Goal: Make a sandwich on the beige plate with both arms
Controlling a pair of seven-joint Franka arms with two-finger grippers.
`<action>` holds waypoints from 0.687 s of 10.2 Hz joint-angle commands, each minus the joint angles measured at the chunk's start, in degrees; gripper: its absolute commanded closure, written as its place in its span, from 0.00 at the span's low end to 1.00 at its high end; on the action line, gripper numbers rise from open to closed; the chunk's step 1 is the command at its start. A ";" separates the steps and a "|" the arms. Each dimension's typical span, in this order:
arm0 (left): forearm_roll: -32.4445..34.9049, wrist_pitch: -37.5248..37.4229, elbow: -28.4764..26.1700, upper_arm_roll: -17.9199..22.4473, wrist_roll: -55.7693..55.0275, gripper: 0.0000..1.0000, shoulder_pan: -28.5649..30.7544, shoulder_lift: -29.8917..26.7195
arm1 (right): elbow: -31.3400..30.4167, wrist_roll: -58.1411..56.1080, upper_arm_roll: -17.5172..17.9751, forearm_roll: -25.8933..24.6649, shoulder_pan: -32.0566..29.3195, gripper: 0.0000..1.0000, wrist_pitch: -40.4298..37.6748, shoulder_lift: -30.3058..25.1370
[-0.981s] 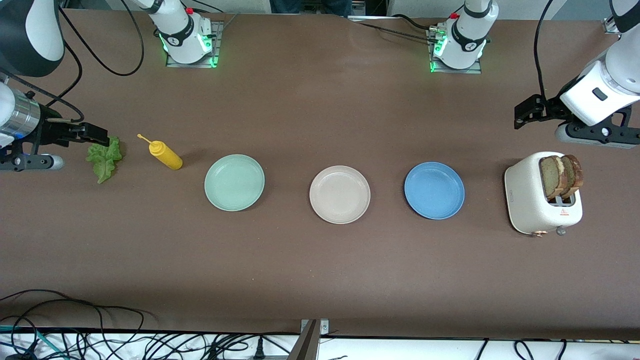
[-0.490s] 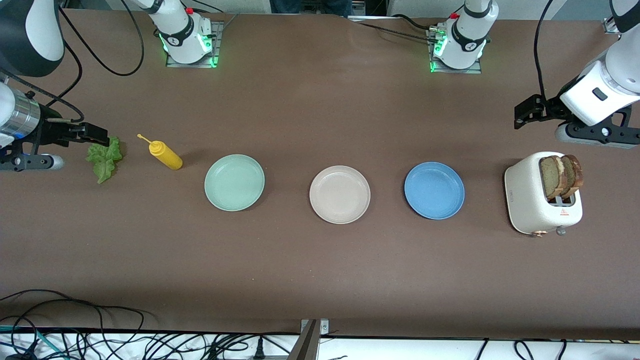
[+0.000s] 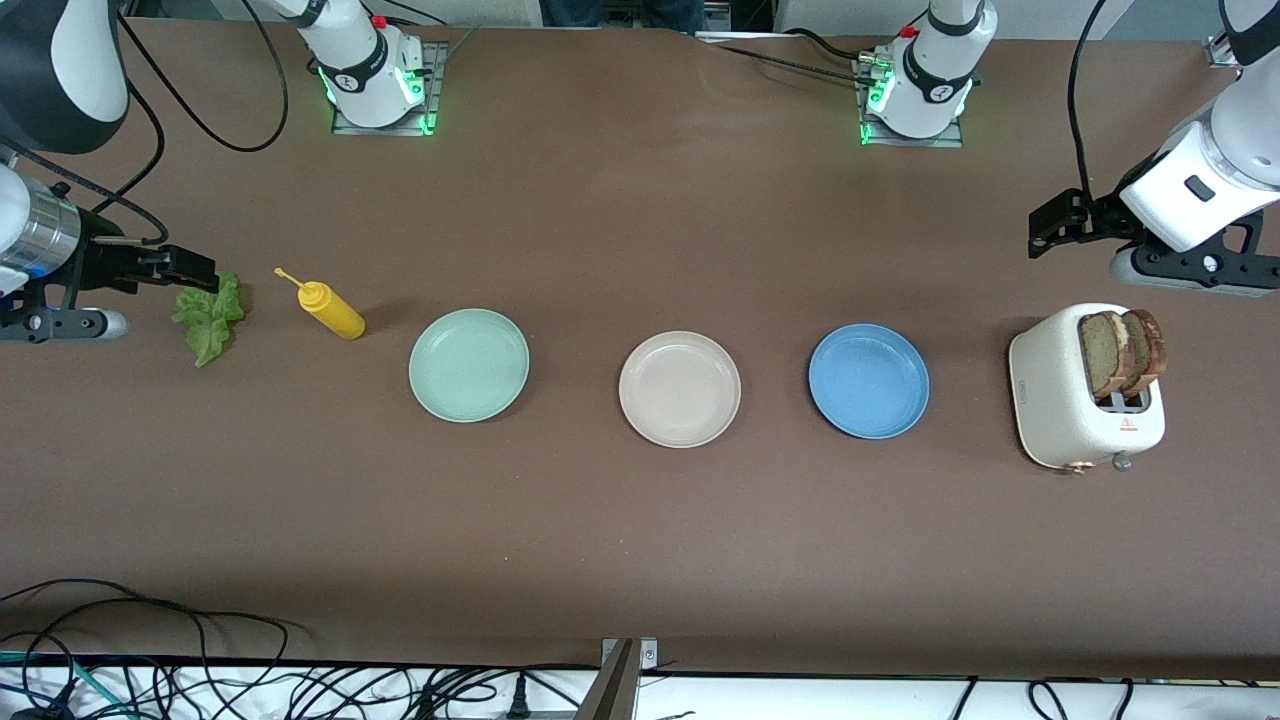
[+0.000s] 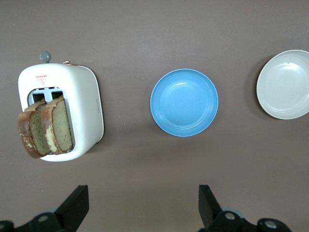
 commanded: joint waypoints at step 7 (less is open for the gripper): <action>0.00 -1.41 1.53 -0.07 0.64 0.00 1.22 0.88 | -0.24 0.60 0.26 -0.30 0.02 0.00 -0.42 -0.69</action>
